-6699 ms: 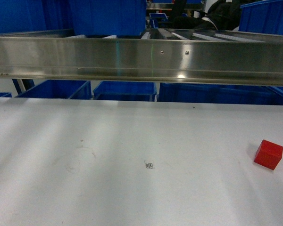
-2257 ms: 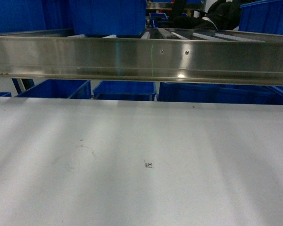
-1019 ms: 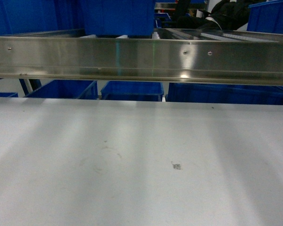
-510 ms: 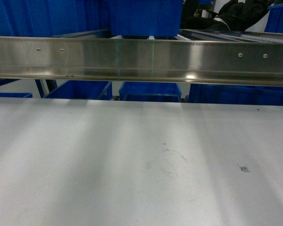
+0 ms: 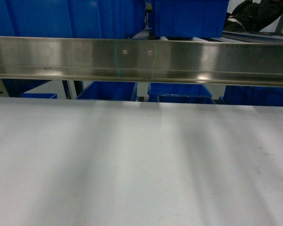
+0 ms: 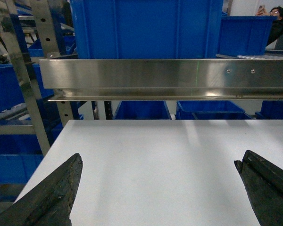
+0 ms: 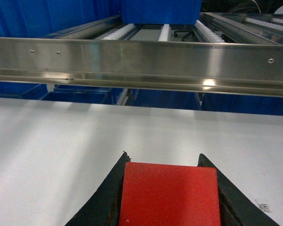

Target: Place magnetic block on left shelf second layer

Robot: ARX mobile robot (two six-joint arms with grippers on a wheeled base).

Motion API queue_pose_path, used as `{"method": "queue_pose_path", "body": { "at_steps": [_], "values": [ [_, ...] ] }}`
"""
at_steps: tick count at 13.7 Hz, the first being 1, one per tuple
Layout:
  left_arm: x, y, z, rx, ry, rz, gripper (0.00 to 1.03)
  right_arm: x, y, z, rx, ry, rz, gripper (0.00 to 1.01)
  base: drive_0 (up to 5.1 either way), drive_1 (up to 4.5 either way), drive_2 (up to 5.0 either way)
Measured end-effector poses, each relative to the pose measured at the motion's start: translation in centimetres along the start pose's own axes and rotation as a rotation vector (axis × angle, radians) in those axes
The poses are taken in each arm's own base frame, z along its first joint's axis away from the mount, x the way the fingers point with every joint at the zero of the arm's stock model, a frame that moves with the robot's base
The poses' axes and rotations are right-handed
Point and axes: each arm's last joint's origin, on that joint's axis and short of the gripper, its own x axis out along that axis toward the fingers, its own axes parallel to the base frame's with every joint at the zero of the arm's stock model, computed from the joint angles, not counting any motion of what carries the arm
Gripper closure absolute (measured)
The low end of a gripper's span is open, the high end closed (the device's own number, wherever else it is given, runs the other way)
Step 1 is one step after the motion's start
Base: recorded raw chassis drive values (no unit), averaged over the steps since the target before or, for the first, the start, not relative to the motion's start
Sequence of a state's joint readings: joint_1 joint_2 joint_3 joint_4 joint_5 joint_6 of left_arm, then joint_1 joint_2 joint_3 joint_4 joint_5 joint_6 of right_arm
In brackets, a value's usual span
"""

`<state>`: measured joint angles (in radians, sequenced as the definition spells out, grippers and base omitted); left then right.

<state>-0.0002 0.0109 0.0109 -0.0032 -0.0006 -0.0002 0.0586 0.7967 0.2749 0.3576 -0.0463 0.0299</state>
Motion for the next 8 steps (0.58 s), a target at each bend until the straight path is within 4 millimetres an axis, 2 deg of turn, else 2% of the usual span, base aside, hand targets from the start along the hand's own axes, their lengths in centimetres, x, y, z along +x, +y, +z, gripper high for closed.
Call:
{"method": "queue_pose_path", "body": {
  "at_steps": [8],
  "values": [
    [0.00,0.00,0.00,0.000,0.000,0.000,0.05,0.00,0.00,0.00,0.000,0.000,0.000,0.67,-4.9,2.47,2.5]
  ]
}}
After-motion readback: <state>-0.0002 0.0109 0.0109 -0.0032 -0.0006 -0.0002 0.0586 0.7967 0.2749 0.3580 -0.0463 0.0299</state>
